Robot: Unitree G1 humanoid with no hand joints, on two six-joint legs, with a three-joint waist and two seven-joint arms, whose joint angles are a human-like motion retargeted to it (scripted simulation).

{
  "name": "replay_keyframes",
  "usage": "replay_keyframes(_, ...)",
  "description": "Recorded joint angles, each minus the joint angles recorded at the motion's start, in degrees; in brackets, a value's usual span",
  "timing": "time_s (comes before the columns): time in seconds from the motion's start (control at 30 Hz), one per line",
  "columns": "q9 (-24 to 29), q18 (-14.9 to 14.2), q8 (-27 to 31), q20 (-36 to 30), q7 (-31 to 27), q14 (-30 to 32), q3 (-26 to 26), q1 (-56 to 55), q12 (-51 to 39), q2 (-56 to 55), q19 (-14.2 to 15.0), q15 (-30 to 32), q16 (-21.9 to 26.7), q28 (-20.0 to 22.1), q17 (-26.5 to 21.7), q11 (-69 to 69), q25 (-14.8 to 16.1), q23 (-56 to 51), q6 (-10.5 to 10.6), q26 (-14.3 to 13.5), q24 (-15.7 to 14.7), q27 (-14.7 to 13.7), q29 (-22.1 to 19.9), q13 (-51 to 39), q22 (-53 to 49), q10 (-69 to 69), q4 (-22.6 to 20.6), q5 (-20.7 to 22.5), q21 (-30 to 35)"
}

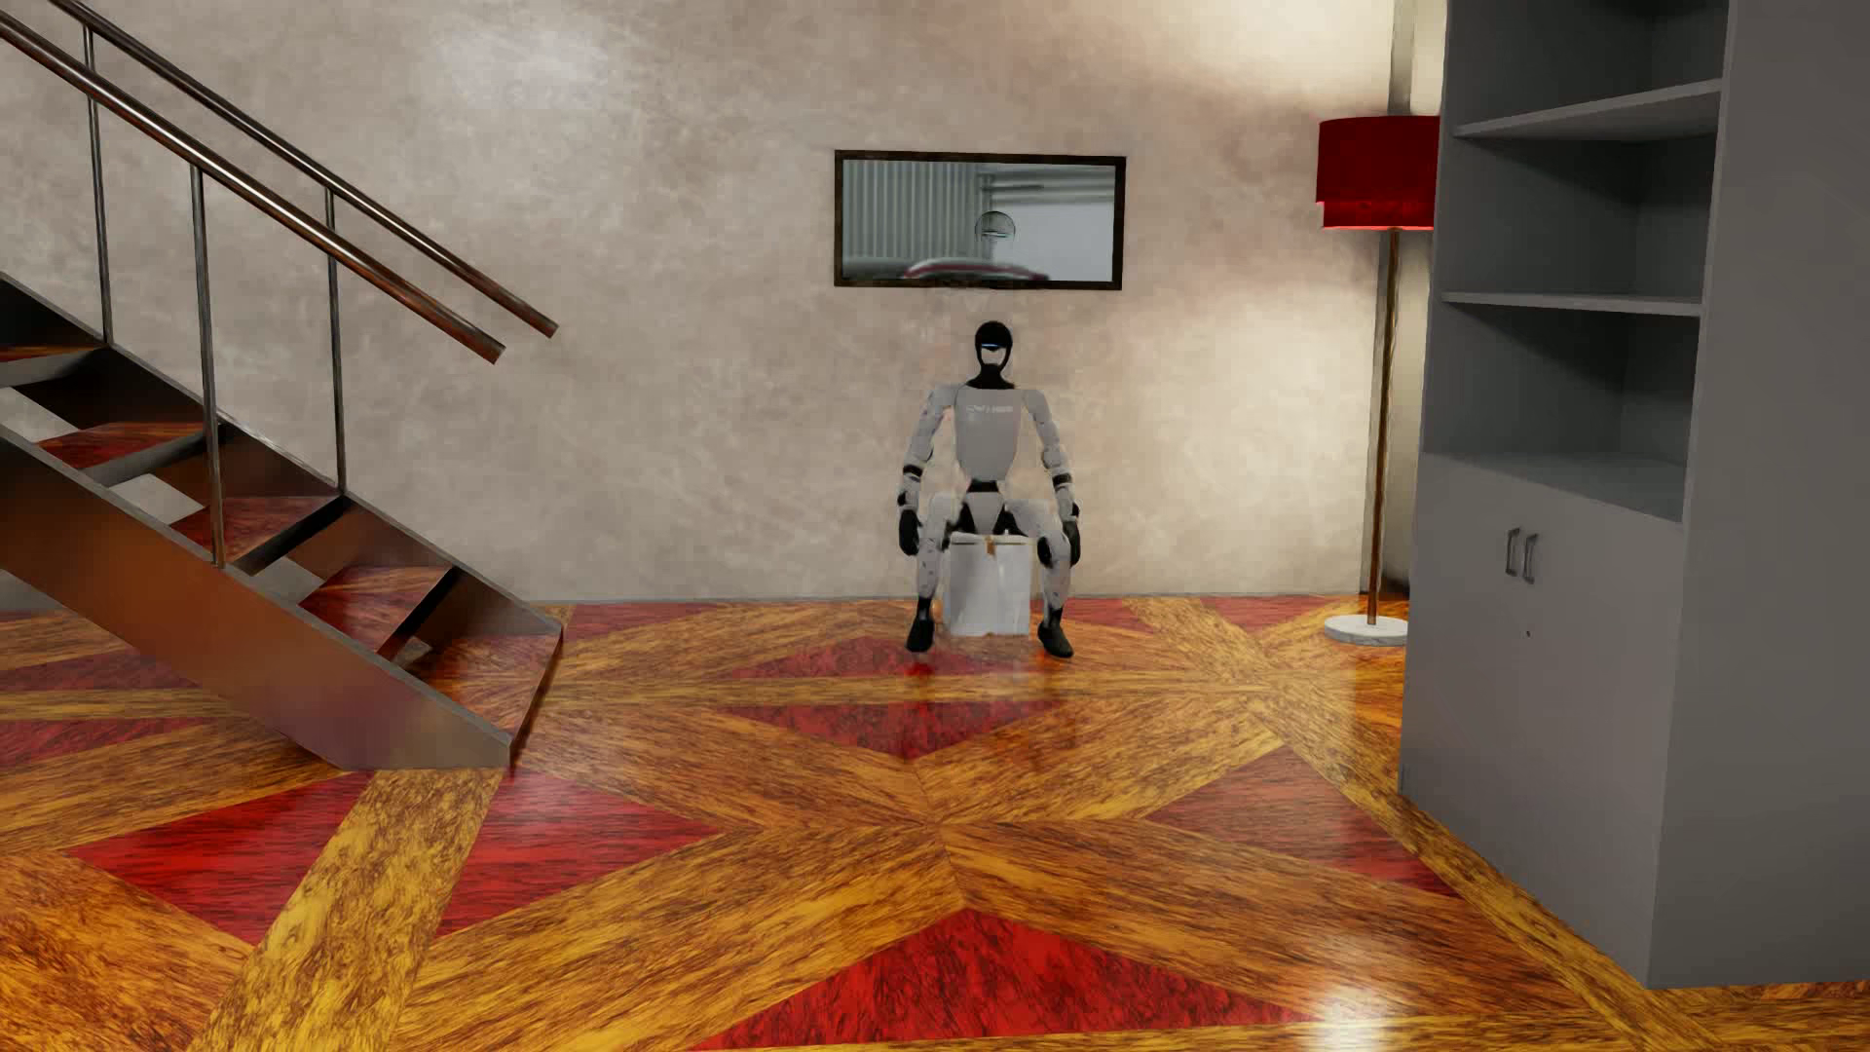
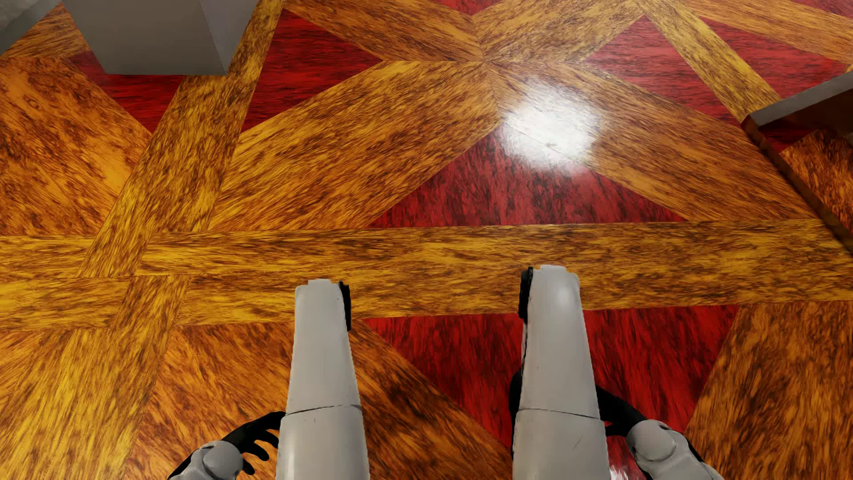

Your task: Rise from light gray box

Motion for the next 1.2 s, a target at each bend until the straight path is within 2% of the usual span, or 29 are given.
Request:
replay_keyframes(0.03, -0.37, 0.21, 0.02, 1.15, 0.03, 0.06, -0.03, 0.21, 2.29, -0.03, -0.14, 0.15, -0.37, -1.37, 0.34, -0.02, -3.3, 2.62, 0.08, -0.58, 2.52, -0.96, 2.27, 1.01, 1.4, -0.06, -0.18, 0.21, 0.56)
replay_keyframes(0.07, -0.49, 0.42, 0.0, 2.08, 0.04, 0.25, -0.05, 0.36, 4.39, 0.12, -0.2, 0.25, -0.92, -1.93, 0.93, -0.1, -6.1, 4.28, 0.2, -1.09, 3.62, -1.87, 3.51, 2.46, 2.37, -0.17, -0.5, 0.16, 0.77)
replay_keyframes(0.1, -0.51, 0.51, -0.02, 3.12, 0.04, 0.39, -0.04, 0.54, 6.39, 0.33, -0.19, 0.37, -1.44, -2.44, 1.65, -0.21, -7.07, 5.2, 0.22, -0.61, 3.46, -1.7, 4.4, 4.3, 2.8, -0.25, -0.68, 0.17, 0.24)
replay_keyframes(0.23, -0.52, 0.56, -0.16, 5.97, 0.12, 0.8, -0.13, 1.32, 11.91, 1.35, -0.09, 0.83, -3.44, -2.11, 4.05, -0.66, -5.35, 6.03, 0.04, 0.65, 0.41, -0.21, 4.41, 9.26, 1.95, -0.56, -0.41, 0.2, -2.16)
replay_keyframes(0.37, -0.88, 0.7, -0.19, 4.33, 0.17, 0.77, -0.14, 2.28, 13.31, 2.46, -0.05, 0.93, -4.91, -3.35, 5.11, -0.79, -4.79, 2.43, -0.01, -0.61, 2.18, -0.87, 4.69, 11.08, -2.38, -0.56, -0.43, 0.09, -2.06)
replay_keyframes(0.47, -1.19, 1.01, -0.23, 3.43, 0.12, 0.74, -0.05, 2.55, 12.33, 2.96, -0.08, 0.84, -5.02, -3.75, 5.48, -0.85, -4.08, 1.79, -0.15, -1.32, 1.53, -0.85, 3.87, 10.61, -4.84, -0.44, -0.59, 0.39, -1.64)
replay_keyframes(0.5, -1.24, 1.08, -0.24, 3.18, 0.1, 0.73, -0.05, 2.61, 11.85, 3.1, -0.12, 0.83, -4.9, -2.58, 5.33, -0.87, -3.94, 1.94, -0.19, -1.58, 1.93, -1.11, 3.78, 10.21, -5.1, -0.4, -0.64, 0.38, -1.64)
replay_keyframes(0.53, -1.23, 1.09, -0.25, 3.23, 0.09, 0.69, -0.02, 2.68, 11.39, 3.2, -0.17, 0.83, -4.65, -2.77, 5.08, -0.87, -3.7, 1.77, -0.23, -1.19, 0.69, -0.97, 3.52, 9.95, -5.26, -0.35, -0.64, 0.57, -1.56)
replay_keyframes(0.6, -1.3, 1.09, -0.21, 4.06, 0.04, 0.68, 0.03, 2.67, 10.91, 3.3, -0.2, 0.83, -3.56, -0.2, 3.85, -0.84, -0.88, -0.66, -0.33, -0.04, -3.24, -0.52, 1.38, 10.45, -6.47, -0.25, -0.72, 0.54, -2.78)
replay_keyframes(0.63, -1.33, 1.22, -0.22, 4.51, 0.0, 0.74, 0.06, 2.62, 10.99, 3.36, -0.14, 0.86, -2.42, 2.46, 3.01, -0.86, 1.86, -3.37, -0.33, 0.43, -5.26, -0.09, -0.83, 11.13, -9.02, -0.22, -0.84, 0.45, -4.13)
replay_keyframes(0.7, -1.1, 0.73, -0.01, 4.79, -0.24, 0.88, 0.03, 2.71, 11.22, 3.47, 0.01, 0.98, 1.24, 8.23, 0.47, -0.81, 7.43, -12.18, -0.55, 0.31, -8.39, -0.11, -6.42, 11.94, -18.94, -0.09, -0.83, 0.37, -6.36)
replay_keyframes(0.77, -0.72, 2.25, -0.31, 2.98, -0.03, -1.41, 0.04, 2.46, 8.43, 3.23, 0.7, 1.56, 5.84, 13.92, -2.5, -1.07, 10.07, -23.02, -0.49, -0.35, -9.57, -1.4, -11.6, 10.18, -29.83, 0.02, -0.92, 0.19, -6.94)
replay_keyframes(0.8, -0.49, 2.49, -0.23, 0.86, -0.12, -2.67, 0.12, 2.35, 5.92, 2.97, 1.26, 2.0, 8.3, 16.87, -4.38, -1.04, 10.85, -28.47, -0.51, -0.68, -9.21, -2.2, -13.86, 8.65, -34.74, 0.25, -0.97, -0.06, -6.61)
replay_keyframes(0.87, 0.26, 3.0, -0.27, -5.67, -0.33, -4.27, 0.12, 2.0, -2.07, 2.05, 1.9, 3.0, 13.0, 20.4, -8.94, -0.68, 10.8, -37.9, -0.56, -3.38, -5.94, -4.73, -17.4, 3.72, -42.18, 0.65, -1.4, -0.73, -3.81)
replay_keyframes(0.9, 0.72, 3.24, -0.44, -9.77, -0.34, -4.63, 0.14, 1.73, -6.46, 1.72, 2.28, 3.38, 15.94, 19.94, -11.69, -0.66, 10.0, -42.24, -0.39, -2.37, -4.39, -4.34, -16.23, 0.99, -45.91, 0.71, -1.58, -1.03, -2.13)
replay_keyframes(0.93, 1.34, 2.93, -0.46, -14.99, -0.42, -4.45, 0.32, 1.22, -12.64, 1.07, 2.16, 3.42, 17.88, 18.92, -14.2, -0.53, 8.21, -44.34, -0.59, -5.69, -1.76, -6.94, -15.93, -3.55, -47.42, 0.76, -1.31, -0.96, 1.76)
replay_keyframes(0.97, 2.19, 2.42, -0.54, -20.5, -0.59, -3.57, 0.28, 0.64, -18.73, 0.62, 2.28, 3.28, 19.69, 16.0, -16.91, -0.49, 6.28, -46.77, -0.58, -6.68, 0.11, -7.0, -12.57, -8.33, -49.08, 0.71, -1.08, -1.0, 5.81)
replay_keyframes(1.03, 4.28, 1.32, -0.66, -31.55, -1.1, -0.92, 0.25, -1.54, -30.6, -0.87, 2.52, 2.6, 21.82, 8.52, -21.75, -0.54, 2.98, -50.78, -0.4, -7.76, 1.73, -8.03, -4.44, -19.26, -51.04, 0.49, -0.78, -1.1, 15.41)
replay_keyframes(1.1, 6.82, 0.37, -0.62, -40.13, -1.48, -0.21, 0.25, -4.69, -40.42, -3.49, 2.98, 1.85, 22.72, 2.89, -24.98, -0.54, 1.22, -53.46, -0.09, -9.66, 4.06, -9.44, 3.77, -30.4, -52.16, 0.59, -0.41, -1.29, 24.74)
replay_keyframes(1.13, 8.04, -0.35, -0.41, -43.83, -1.75, -0.04, 0.27, -6.71, -44.39, -5.34, 3.31, 1.43, 22.98, 3.71, -26.03, -0.42, 2.19, -53.26, -0.01, -10.71, 4.85, -9.55, 2.25, -34.98, -52.3, 0.66, -0.2, -1.48, 28.78)
replay_keyframes(1.2, 10.97, -1.53, 0.17, -48.82, -2.21, -0.13, 0.18, -11.12, -49.64, -9.59, 4.23, 0.77, 23.7, 14.6, -28.35, 0.2, 3.67, -55.09, 0.37, -11.59, 4.52, -11.73, -4.77, -41.56, -53.34, 0.97, -0.14, -2.31, 32.57)
